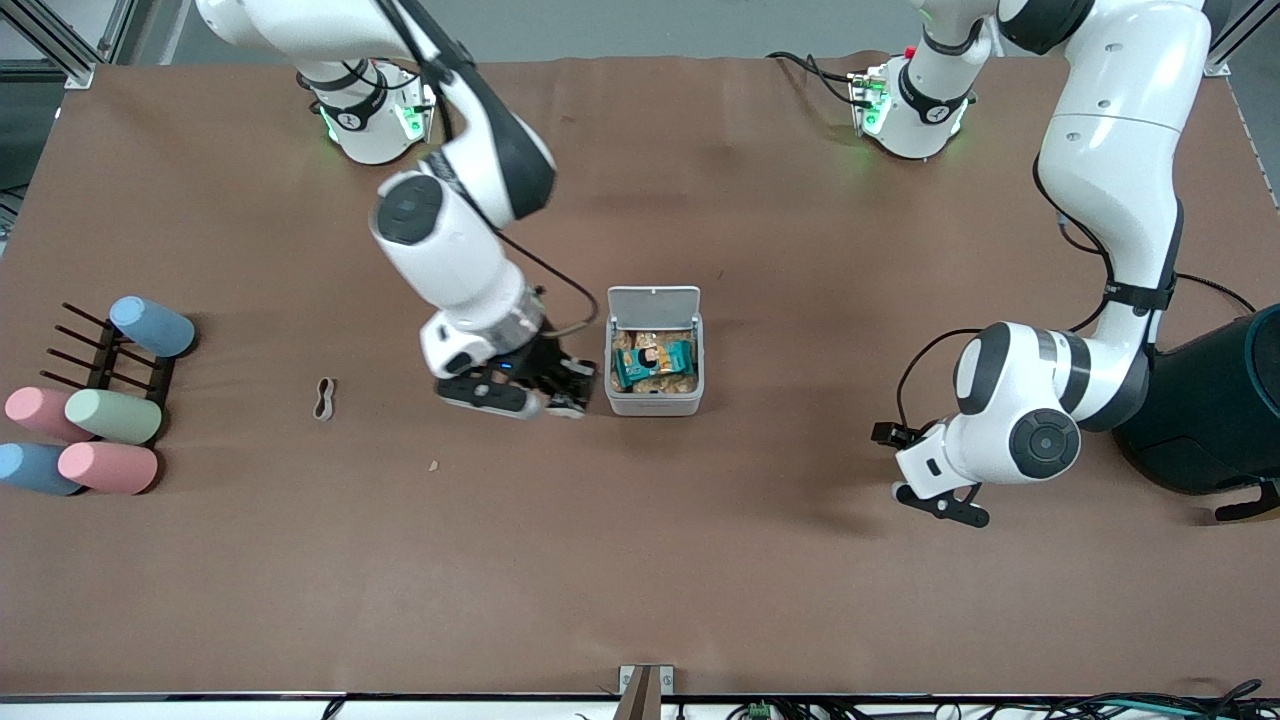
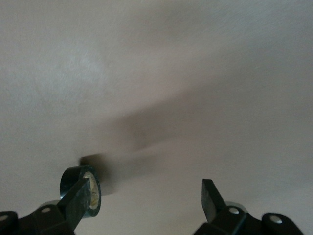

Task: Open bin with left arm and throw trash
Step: 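Drop the black wrapper into the bin while the left gripper grasps the tape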

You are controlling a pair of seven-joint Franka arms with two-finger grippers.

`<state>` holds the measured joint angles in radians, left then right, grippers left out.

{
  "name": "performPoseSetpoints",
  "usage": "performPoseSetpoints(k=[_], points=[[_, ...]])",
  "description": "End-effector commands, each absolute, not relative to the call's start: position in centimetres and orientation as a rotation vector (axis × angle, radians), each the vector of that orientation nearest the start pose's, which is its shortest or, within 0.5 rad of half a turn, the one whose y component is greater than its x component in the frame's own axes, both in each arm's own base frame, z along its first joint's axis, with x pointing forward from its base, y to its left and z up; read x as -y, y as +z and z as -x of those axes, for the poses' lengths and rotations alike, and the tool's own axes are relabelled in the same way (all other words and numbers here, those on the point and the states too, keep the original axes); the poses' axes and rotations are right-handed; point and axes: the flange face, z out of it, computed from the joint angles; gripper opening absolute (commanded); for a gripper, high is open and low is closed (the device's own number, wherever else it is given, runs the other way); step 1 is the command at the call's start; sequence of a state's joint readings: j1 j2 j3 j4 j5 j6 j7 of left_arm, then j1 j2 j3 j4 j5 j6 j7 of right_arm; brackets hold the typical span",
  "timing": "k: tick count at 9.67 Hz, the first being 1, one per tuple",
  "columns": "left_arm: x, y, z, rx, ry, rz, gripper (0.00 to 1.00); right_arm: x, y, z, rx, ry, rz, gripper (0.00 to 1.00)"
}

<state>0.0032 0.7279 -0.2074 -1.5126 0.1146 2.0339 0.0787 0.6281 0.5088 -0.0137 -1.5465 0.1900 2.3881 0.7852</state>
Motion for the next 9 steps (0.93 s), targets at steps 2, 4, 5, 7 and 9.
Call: performPoseSetpoints(k=[2,4,5,7,9], points=[[6.8,22.9,-67.6,-0.396,0.297,3.13,1.0,-46.9,35.6,-58.0,-0.332,-0.197,2.815,0.02],[4.5,20.9,-66.8,-0.346,0.263,3.147,1.0,-47.6,32.7,-56.5,-0.296,-0.087,2.898,0.03],[4.2,20.3,-66.5,-0.34,0.243,3.152,0.9,-48.4,32.1,-55.4,-0.277,-0.057,2.916,0.03],[4.7,20.4,-66.4,-0.342,0.25,3.151,0.18,-48.7,30.8,-54.9,-0.282,-0.021,2.935,0.17],[5.8,21.1,-66.6,-0.351,0.232,3.153,0.0,-48.7,30.1,-54.8,-0.282,-0.007,2.943,0.45]])
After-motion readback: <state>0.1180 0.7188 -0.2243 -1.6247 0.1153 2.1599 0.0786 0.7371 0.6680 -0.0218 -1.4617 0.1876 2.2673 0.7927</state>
